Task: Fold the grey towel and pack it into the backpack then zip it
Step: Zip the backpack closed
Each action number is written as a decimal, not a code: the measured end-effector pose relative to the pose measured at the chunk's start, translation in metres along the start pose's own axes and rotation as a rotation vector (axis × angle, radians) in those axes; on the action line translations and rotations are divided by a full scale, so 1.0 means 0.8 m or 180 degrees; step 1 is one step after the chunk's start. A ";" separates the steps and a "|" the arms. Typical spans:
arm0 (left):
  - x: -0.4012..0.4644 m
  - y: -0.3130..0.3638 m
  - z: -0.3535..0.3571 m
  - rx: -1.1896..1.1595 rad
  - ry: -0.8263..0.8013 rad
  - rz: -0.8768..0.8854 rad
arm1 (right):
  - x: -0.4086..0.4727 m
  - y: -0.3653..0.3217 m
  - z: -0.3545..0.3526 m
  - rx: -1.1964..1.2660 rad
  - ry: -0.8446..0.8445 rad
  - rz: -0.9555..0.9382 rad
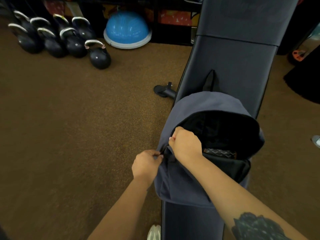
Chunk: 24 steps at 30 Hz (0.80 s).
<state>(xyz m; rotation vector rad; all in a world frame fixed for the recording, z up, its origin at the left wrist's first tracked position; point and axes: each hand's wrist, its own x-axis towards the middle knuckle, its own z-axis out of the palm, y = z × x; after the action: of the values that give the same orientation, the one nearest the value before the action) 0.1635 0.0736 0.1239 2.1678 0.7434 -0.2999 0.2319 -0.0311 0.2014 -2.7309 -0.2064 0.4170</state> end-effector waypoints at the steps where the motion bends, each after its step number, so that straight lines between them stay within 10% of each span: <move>1: 0.001 0.002 -0.002 0.0084 -0.0014 -0.0013 | 0.002 0.001 -0.007 0.0058 0.0034 0.0036; 24: -0.013 0.112 -0.036 0.0426 0.0542 0.1263 | 0.013 -0.001 -0.065 0.0255 -0.0037 -0.0055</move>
<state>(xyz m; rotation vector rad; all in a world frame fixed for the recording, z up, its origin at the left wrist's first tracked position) 0.2083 0.0464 0.2033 2.4298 0.3763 0.0432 0.2578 -0.0455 0.2449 -2.6470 -0.2118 0.4270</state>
